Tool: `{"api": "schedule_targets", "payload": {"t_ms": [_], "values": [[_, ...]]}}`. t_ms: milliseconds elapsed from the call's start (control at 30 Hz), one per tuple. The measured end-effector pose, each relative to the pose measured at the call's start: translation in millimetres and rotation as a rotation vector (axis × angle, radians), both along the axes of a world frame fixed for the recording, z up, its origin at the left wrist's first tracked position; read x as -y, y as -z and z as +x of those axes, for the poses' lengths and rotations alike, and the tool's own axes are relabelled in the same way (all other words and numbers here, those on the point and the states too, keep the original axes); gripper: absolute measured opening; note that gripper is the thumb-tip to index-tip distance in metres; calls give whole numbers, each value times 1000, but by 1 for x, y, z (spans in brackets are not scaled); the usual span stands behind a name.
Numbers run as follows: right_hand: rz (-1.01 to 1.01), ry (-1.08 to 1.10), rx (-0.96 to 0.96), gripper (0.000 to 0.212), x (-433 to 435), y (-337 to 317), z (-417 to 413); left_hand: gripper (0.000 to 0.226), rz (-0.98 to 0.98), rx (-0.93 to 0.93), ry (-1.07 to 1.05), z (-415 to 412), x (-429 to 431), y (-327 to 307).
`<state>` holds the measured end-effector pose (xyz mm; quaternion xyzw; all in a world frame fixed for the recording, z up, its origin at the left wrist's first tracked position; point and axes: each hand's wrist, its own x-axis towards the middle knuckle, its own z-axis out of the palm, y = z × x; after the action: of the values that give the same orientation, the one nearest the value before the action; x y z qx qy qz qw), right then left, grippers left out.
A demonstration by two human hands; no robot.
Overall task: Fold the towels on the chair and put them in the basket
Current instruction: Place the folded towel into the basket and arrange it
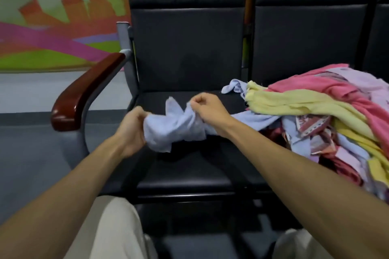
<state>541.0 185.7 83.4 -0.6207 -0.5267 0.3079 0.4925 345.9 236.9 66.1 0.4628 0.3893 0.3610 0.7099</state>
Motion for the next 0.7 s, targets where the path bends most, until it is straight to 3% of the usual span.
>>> {"api": "schedule_targets", "payload": {"t_ms": [133,200,267,333,433,567,700], "values": [[-503,-518,-33,6,31,25,15,25,71,-651,258,-14,4,19],[-560,-472,21,13,37,30,30,25,239,-914,281,-5,-3,24],[-540,-217,79,18,37,38,52,25,524,-1102,203,14,-11,30],[-591,-8,259,31,38,47,80,15,777,-1107,112,39,-15,36],[-722,177,549,49,42,59,125,13,978,-1006,151,86,-18,57],[-706,384,756,49,42,70,156,33,932,-1104,289,140,-21,83],[-713,382,761,54,29,85,151,31,894,-1167,253,157,-31,96]]}}
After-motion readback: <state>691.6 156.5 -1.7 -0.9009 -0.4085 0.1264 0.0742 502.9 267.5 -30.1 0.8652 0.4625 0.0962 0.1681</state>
